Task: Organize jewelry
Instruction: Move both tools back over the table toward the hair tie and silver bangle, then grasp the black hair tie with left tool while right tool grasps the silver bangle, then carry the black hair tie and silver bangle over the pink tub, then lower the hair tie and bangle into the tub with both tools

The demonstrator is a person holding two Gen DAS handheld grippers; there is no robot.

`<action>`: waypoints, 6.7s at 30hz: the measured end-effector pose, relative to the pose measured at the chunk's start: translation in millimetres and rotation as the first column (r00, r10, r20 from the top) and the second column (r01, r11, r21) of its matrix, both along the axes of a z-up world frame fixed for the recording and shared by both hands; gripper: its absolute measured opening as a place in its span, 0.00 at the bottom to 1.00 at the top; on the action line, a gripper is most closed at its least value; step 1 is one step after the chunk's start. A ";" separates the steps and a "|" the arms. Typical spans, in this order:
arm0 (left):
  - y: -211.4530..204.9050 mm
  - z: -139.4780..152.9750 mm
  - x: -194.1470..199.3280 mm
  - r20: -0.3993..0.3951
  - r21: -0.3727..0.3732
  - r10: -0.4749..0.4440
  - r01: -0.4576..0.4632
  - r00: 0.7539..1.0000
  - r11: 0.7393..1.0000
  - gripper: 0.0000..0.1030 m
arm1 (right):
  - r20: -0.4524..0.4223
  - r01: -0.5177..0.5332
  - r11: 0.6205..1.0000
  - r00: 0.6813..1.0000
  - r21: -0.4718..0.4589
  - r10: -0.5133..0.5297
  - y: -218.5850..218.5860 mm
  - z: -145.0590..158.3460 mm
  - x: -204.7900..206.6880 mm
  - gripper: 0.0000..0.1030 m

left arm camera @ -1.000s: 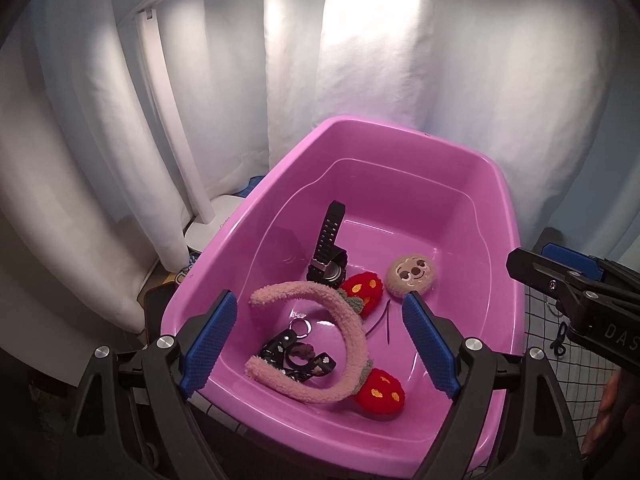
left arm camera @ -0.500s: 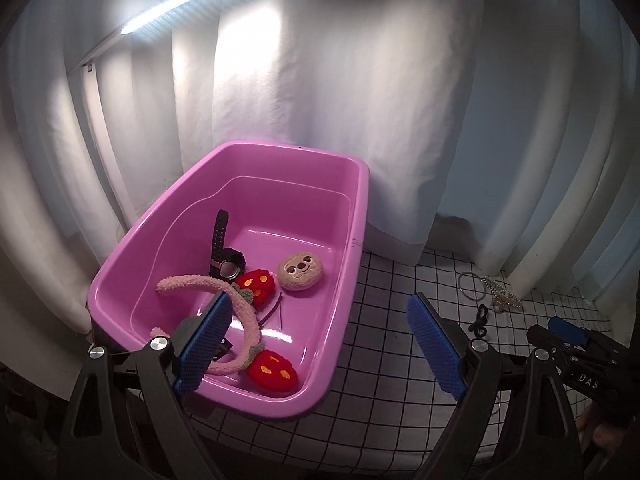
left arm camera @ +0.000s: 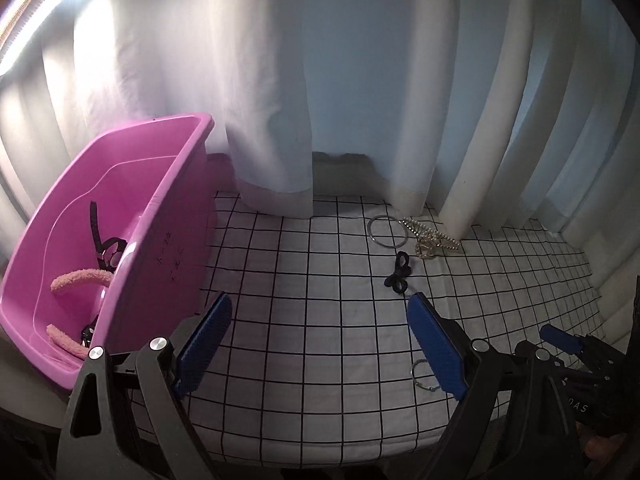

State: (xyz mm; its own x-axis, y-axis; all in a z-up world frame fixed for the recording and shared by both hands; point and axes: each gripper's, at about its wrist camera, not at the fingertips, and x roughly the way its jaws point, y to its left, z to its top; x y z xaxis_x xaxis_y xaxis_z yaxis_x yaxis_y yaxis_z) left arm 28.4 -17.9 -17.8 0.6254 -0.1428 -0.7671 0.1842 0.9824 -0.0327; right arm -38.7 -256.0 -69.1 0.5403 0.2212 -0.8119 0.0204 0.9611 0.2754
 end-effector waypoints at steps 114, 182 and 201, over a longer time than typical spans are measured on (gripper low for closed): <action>-61.5 -122.0 94.8 -0.048 0.029 -0.276 0.277 0.960 0.960 0.13 | 0.118 0.263 0.936 0.963 -0.235 -0.241 73.3 -88.1 -15.8 0.50; 242.7 48.2 2.5 0.187 -0.069 0.466 -0.461 0.865 0.885 0.13 | 0.367 -0.528 0.846 0.774 -0.076 0.516 305.1 107.1 170.8 0.50; 274.3 12.0 30.9 -0.072 -0.052 0.591 -0.595 0.803 0.802 0.13 | 0.046 -0.734 0.675 0.673 -0.075 0.738 406.0 74.3 239.5 0.50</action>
